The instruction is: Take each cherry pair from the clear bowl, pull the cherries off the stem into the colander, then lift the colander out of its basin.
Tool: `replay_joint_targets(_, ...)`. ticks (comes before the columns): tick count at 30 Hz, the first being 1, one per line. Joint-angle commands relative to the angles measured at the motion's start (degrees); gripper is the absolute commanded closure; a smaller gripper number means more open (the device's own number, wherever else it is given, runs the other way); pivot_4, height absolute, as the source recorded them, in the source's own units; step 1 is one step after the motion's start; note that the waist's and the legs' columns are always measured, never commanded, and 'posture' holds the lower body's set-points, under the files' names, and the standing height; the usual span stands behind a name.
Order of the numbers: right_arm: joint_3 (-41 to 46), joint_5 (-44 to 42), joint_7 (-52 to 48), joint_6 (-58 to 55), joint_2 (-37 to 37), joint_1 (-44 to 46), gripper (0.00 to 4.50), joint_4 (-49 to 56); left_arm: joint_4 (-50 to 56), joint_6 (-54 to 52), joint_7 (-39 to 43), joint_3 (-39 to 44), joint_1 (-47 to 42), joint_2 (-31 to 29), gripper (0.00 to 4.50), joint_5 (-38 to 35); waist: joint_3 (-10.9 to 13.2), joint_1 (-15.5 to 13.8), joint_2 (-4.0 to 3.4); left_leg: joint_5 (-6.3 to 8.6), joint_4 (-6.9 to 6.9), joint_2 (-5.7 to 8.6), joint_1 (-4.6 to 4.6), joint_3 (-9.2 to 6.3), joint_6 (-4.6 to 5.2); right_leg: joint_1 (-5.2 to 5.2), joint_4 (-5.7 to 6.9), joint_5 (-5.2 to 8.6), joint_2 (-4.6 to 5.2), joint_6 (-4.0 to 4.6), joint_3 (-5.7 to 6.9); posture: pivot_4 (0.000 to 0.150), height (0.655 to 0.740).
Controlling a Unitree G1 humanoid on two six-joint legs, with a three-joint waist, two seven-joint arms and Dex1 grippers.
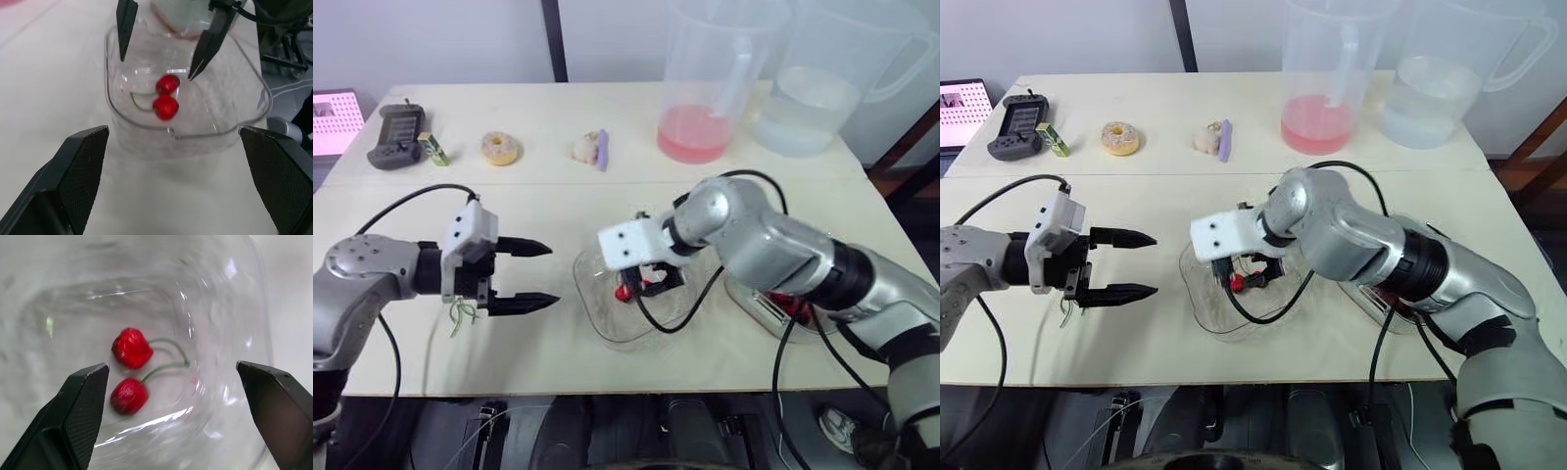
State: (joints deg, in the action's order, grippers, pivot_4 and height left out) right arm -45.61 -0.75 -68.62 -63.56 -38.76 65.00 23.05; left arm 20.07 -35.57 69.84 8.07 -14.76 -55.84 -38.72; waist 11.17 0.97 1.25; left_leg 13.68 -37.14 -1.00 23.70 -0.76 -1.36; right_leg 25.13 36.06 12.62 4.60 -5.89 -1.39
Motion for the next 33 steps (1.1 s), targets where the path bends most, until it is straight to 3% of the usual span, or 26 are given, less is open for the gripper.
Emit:
replay_joint_targets(1, 3.63, -4.03, 1.52, -10.88, -0.07, -1.39, 0.06, 2.97, -0.15, -0.03, 1.08, 0.62, -1.76, -0.01, 0.00, -1.56, 0.00, 0.04, 0.00, 0.00, 0.00, 0.00, 0.00, 0.00, 0.00, 0.00, 0.00, 0.00, 0.00, 0.00, 0.00, 0.150, 0.7400)
replay_joint_targets(7, 2.00, -6.73, 7.82, -18.21, 1.10, -3.32, 0.06, 3.53, -1.65, 0.66, 2.31, -1.03, -3.53, 0.14, 0.00, -0.59, 0.00, 0.24, 0.00, 0.00, 0.03, 0.00, -0.01, 0.00, 0.00, 0.02, 0.02, 0.00, -0.01, 0.00, 0.00, 0.150, 0.7400)
replay_joint_targets(23, -4.98, -9.46, 19.13, -17.66, 3.65, -4.63, 0.06, -0.14, 0.05, 0.16, 2.57, 0.35, -1.60, -0.35, 0.00, -2.64, -0.01, 0.23, 0.01, 0.00, 0.01, 0.00, -0.01, -0.02, 0.00, 0.00, 0.01, 0.00, -0.01, 0.00, 0.00, 0.150, 0.7400)
replay_joint_targets(30, -5.65, -10.33, 20.26, -16.75, 3.78, -4.19, 3.31, -1.31, 1.08, -0.25, 2.20, 1.37, -0.13, -0.95, 0.00, -3.05, -0.01, 0.22, 0.01, 0.00, 0.02, 0.00, -0.01, -0.02, 0.00, 0.00, 0.01, 0.00, -0.01, 0.00, 0.00, 0.150, 0.7400)
replay_joint_targets(33, -5.99, -10.21, 20.31, -16.15, 3.33, -3.71, 3.31, -1.33, 1.23, -0.34, 2.11, 1.51, 0.12, -0.92, 0.00, -3.02, -0.01, 0.22, 0.01, 0.00, 0.01, 0.00, -0.02, -0.02, 0.00, 0.00, 0.01, 0.01, -0.01, 0.00, 0.00, 0.150, 0.7400)
